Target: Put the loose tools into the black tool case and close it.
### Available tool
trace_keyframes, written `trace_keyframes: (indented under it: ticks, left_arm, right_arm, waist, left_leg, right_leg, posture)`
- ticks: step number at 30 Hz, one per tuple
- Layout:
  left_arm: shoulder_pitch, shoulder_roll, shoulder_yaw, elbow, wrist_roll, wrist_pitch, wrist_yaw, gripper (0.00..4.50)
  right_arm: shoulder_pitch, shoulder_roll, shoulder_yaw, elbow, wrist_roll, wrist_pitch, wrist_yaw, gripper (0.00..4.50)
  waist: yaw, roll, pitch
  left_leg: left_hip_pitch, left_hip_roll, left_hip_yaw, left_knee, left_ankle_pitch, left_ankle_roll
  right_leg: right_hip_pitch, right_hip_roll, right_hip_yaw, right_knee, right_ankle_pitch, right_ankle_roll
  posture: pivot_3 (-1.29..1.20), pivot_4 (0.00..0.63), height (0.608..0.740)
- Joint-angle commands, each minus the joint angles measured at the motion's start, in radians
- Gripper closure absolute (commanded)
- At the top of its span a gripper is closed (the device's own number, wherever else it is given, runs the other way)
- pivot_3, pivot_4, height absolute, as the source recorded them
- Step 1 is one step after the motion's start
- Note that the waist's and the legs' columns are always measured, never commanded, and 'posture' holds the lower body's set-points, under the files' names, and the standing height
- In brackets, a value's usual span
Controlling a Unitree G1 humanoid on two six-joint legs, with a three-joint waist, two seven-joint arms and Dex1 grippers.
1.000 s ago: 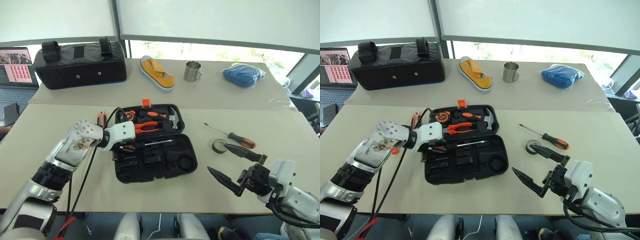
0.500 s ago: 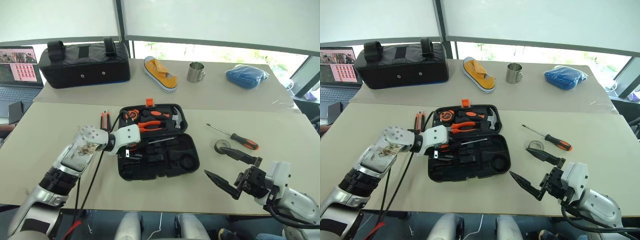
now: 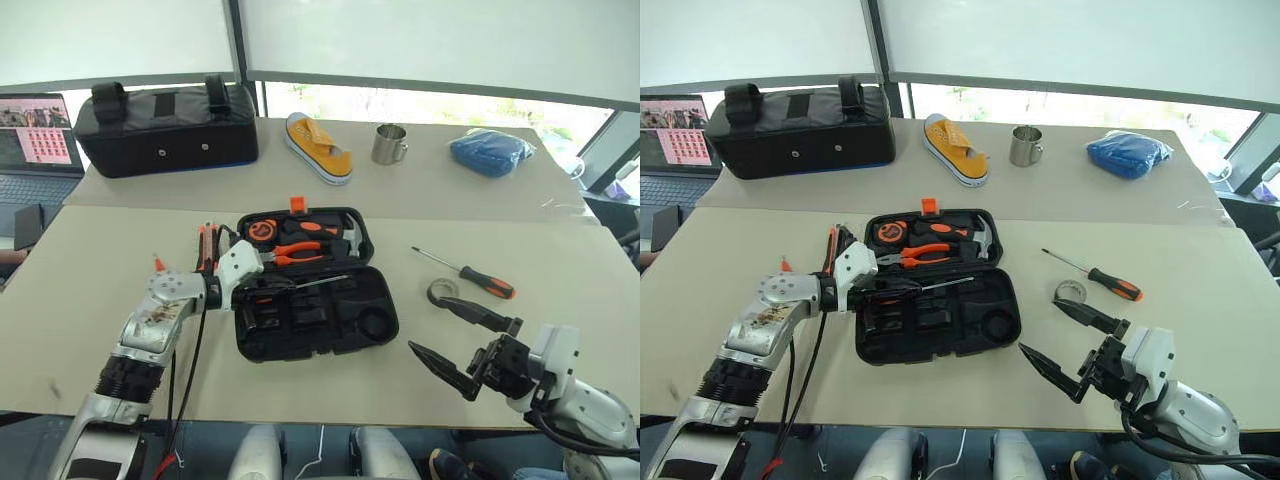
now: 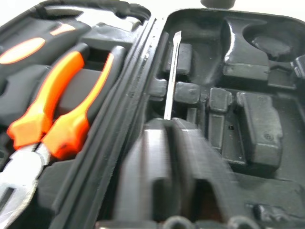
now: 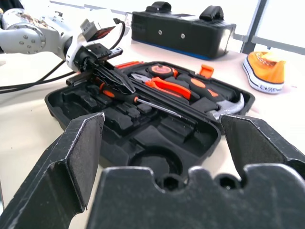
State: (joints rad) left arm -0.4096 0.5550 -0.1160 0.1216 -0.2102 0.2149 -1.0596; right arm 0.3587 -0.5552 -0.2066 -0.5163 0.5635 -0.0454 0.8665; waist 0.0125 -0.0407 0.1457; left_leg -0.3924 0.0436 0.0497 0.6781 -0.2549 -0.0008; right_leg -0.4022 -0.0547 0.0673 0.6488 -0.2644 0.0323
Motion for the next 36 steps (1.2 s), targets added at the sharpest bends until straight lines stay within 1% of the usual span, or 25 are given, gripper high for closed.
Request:
trace_keyframes:
  ticks: [1,8,12,14,15,17,18,20,21,22,23,24,25,27,29,31,33,36]
  left_arm:
    - [0.014,-0.012,-0.018,0.021,0.018,0.0,0.019,4.43]
    - [0.027,0.004,-0.105,0.04,0.088,0.0,0.0,4.43]
    - [0.005,0.0,-0.177,0.07,0.122,0.069,-0.03,4.43]
    - [-0.007,-0.006,-0.201,0.08,0.138,0.086,-0.032,4.43]
    - [-0.007,-0.009,-0.201,0.079,0.137,0.085,-0.029,4.43]
    - [0.0,-0.024,-0.15,0.067,0.104,0.066,-0.002,4.43]
    - [0.008,-0.031,-0.111,0.064,0.08,0.006,0.004,4.43]
    - [0.025,-0.039,-0.034,0.066,0.024,-0.071,-0.004,3.9]
    - [0.044,-0.041,0.036,0.044,-0.061,-0.128,-0.063,3.6]
    - [0.069,-0.018,0.103,0.019,-0.132,-0.173,-0.127,3.34]
    - [0.092,0.012,0.149,-0.006,-0.194,-0.183,-0.193,2.89]
    - [0.107,0.034,0.173,-0.021,-0.23,-0.185,-0.235,2.58]
    - [0.121,0.06,0.194,-0.032,-0.249,-0.188,-0.26,2.14]
    - [0.139,0.077,0.253,-0.057,-0.324,-0.193,-0.299,1.56]
    - [0.174,0.113,0.312,-0.099,-0.38,-0.151,-0.305,0.71]
    - [0.259,0.171,0.382,-0.149,-0.44,-0.081,-0.325,0.11]
    - [0.318,0.2,0.41,-0.182,-0.472,-0.046,-0.339,0.11]
    - [0.38,0.206,0.426,-0.201,-0.5,-0.023,-0.353,0.11]
  right_arm:
    - [0.001,0.008,-0.007,-0.005,0.0,-0.005,-0.004,0.0]
    - [-0.007,0.017,-0.005,0.007,-0.008,-0.009,-0.005,0.0]
    - [-0.01,0.023,0.005,0.017,-0.016,-0.015,0.002,0.0]
    - [-0.009,0.024,0.005,0.022,-0.018,-0.017,0.007,0.0]
    - [-0.009,0.024,0.002,0.025,-0.019,-0.019,0.008,0.0]
    - [-0.015,0.03,-0.015,0.033,-0.021,-0.026,-0.005,0.0]
    - [-0.017,0.032,-0.027,0.034,-0.018,-0.026,-0.012,0.0]
    - [-0.02,0.037,-0.053,0.037,-0.006,-0.026,-0.026,0.0]
    - [-0.012,0.036,-0.082,0.044,0.001,-0.032,-0.027,0.0]
    - [0.003,0.035,-0.126,0.066,0.004,-0.047,-0.027,0.0]
    - [0.019,0.035,-0.166,0.088,0.004,-0.062,-0.026,0.0]
    - [0.029,0.035,-0.192,0.104,0.004,-0.074,-0.024,0.0]
    - [0.043,0.035,-0.223,0.132,-0.003,-0.099,-0.015,0.0]
    - [0.066,0.042,-0.279,0.188,-0.012,-0.141,-0.007,0.0]
    - [0.087,0.05,-0.333,0.257,-0.022,-0.183,-0.01,0.0]
    - [0.122,0.051,-0.375,0.348,-0.05,-0.234,0.002,0.0]
    - [0.129,0.047,-0.392,0.407,-0.06,-0.261,0.014,0.0]
    - [0.106,0.022,-0.393,0.483,-0.069,-0.278,0.037,0.0]
  waist:
    - [0.0,0.0,0.0]
    - [0.0,0.005,-0.003]
    - [0.0,0.011,-0.008]
    - [0.002,0.013,-0.011]
    - [0.003,0.015,-0.013]
    - [0.003,0.018,-0.015]
    - [0.003,0.018,-0.015]
    - [0.0,0.018,-0.015]
    - [-0.001,0.017,-0.015]
    - [-0.002,0.017,-0.014]
    - [-0.004,0.017,-0.013]
    - [-0.008,0.015,-0.012]
    - [-0.009,0.013,-0.011]
    - [-0.009,0.013,-0.01]
    - [-0.006,0.014,-0.01]
    - [-0.01,0.014,-0.01]
    - [-0.017,0.015,-0.01]
    - [-0.025,0.015,-0.009]
  left_leg:
    - [0.0,0.0,0.0,0.0,0.0,0.0]
    - [0.004,0.0,0.0,0.0,0.0,0.0]
    - [0.011,0.0,0.001,0.0,-0.002,0.003]
    - [0.011,-0.001,0.0,0.0,-0.002,0.003]
    - [0.011,-0.002,0.0,0.0,-0.002,0.003]
    - [0.012,-0.003,0.0,0.0,-0.003,0.003]
    - [0.012,-0.004,0.0,0.0,-0.003,0.004]
    - [0.011,-0.005,0.0,0.0,-0.003,0.004]
    - [0.011,-0.004,0.0,0.0,-0.003,0.004]
    - [0.01,-0.004,-0.001,0.0,-0.003,0.004]
    - [0.009,-0.004,-0.001,0.0,-0.003,0.004]
    - [0.008,-0.004,0.0,0.0,-0.003,0.004]
    - [0.006,-0.003,0.0,-0.001,-0.003,0.004]
    - [0.005,-0.002,-0.001,-0.001,-0.003,0.004]
    - [0.006,-0.002,0.0,-0.001,-0.003,0.004]
    - [0.008,-0.002,0.0,-0.001,-0.003,0.004]
    - [0.009,-0.002,0.001,-0.002,-0.004,0.004]
    - [0.009,0.001,0.001,-0.003,-0.004,0.004]
  right_leg:
    - [0.0,0.0,0.0,0.0,0.0,0.0]
    - [0.005,0.0,0.0,-0.001,0.0,0.0]
    - [0.013,0.0,0.0,-0.003,-0.001,0.001]
    - [0.013,0.0,0.0,-0.004,-0.001,0.002]
    - [0.014,-0.001,0.0,-0.004,-0.001,0.002]
    - [0.014,-0.003,0.0,-0.004,-0.002,0.004]
    - [0.015,-0.003,0.0,-0.004,-0.002,0.004]
    - [0.014,-0.004,0.0,-0.004,-0.002,0.004]
    - [0.014,-0.004,0.001,-0.004,-0.002,0.004]
    - [0.013,-0.004,0.001,-0.004,-0.002,0.004]
    - [0.012,-0.004,0.0,-0.003,-0.002,0.004]
    - [0.011,-0.004,0.001,-0.003,-0.002,0.004]
    - [0.009,-0.003,0.001,-0.003,-0.002,0.004]
    - [0.008,-0.002,0.0,-0.003,-0.002,0.003]
    - [0.008,-0.004,0.0,-0.003,-0.002,0.003]
    - [0.01,-0.004,0.0,-0.004,-0.002,0.003]
    - [0.011,-0.004,0.001,-0.005,-0.003,0.003]
    - [0.011,-0.004,0.001,-0.005,-0.003,0.003]
  posture:
    - [0.0,0.15,0.74]
    - [0.0,0.15,0.74]
    - [0.0,0.15,0.74]
    - [0.0,0.15,0.74]
    - [0.0,0.15,0.74]
    - [0.0,0.15,0.74]
    - [0.0,0.15,0.74]
    - [0.0,0.15,0.74]
    - [0.0,0.15,0.74]
    - [0.0,0.15,0.74]
    - [0.0,0.15,0.74]
    - [0.0,0.15,0.74]
    - [0.0,0.15,0.74]
    - [0.0,0.15,0.74]
    - [0.0,0.15,0.74]
    - [0.0,0.15,0.74]
    - [0.0,0.15,0.74]
    - [0.0,0.15,0.74]
